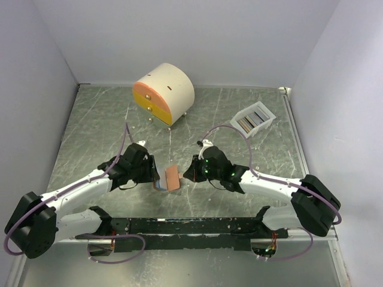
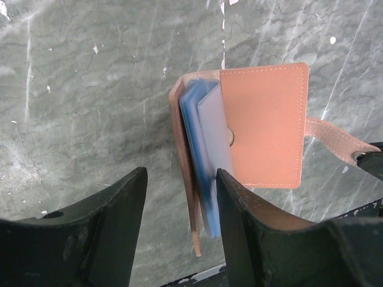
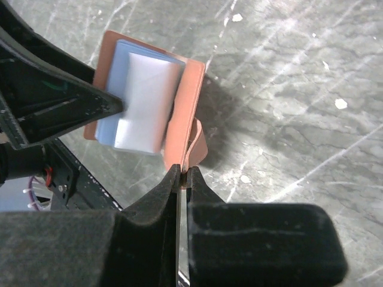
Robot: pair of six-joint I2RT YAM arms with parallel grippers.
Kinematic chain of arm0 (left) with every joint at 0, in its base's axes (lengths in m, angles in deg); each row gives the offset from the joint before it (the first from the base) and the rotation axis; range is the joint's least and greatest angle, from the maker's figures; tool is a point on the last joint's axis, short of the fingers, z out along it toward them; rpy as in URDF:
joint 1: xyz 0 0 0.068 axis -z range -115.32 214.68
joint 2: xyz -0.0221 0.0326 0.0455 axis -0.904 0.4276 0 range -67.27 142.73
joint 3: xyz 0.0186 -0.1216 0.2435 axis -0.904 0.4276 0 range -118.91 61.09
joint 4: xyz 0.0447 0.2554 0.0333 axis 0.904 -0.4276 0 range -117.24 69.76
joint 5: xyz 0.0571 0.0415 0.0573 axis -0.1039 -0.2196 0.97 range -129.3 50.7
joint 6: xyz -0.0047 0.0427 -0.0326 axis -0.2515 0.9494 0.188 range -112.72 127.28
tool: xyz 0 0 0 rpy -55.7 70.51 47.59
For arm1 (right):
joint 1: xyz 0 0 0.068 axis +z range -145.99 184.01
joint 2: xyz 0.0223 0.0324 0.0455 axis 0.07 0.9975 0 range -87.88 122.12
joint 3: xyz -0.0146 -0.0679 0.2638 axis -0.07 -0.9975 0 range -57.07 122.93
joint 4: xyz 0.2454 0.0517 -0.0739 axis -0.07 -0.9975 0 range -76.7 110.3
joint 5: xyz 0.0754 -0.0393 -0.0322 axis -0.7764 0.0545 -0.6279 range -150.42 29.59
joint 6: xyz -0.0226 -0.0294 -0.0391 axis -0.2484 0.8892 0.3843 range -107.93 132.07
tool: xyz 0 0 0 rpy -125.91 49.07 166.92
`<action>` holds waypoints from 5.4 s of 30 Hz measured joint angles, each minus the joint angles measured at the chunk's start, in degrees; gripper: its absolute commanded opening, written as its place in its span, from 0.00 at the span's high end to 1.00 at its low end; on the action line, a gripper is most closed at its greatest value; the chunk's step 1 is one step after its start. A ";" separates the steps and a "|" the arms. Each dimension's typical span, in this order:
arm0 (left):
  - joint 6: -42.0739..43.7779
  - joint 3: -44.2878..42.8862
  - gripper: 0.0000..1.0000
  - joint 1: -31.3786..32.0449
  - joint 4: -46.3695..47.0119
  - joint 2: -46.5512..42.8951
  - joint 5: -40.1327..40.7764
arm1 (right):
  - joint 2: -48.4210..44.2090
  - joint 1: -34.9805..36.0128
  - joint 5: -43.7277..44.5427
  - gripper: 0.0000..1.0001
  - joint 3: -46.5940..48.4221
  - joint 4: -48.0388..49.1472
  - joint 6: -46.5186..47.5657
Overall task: Put the credit cards into the card holder
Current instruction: Open the card holder at the center of the board.
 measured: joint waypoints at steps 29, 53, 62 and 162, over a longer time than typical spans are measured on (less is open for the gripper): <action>-0.44 4.02 0.93 0.00 8.61 -1.38 -10.08 | 1.14 -1.57 2.54 0.58 -1.01 -5.99 -0.48; -0.46 -0.33 0.71 0.00 1.38 -0.50 -11.80 | 17.64 2.75 -0.35 0.90 4.90 4.17 -2.32; 0.04 -0.09 0.93 0.00 4.15 -1.64 -14.86 | 18.03 2.75 -0.33 0.91 2.49 7.21 -2.12; -4.48 4.66 0.86 0.00 4.70 -3.26 -10.64 | 13.11 4.52 -0.70 0.65 0.66 8.90 -4.72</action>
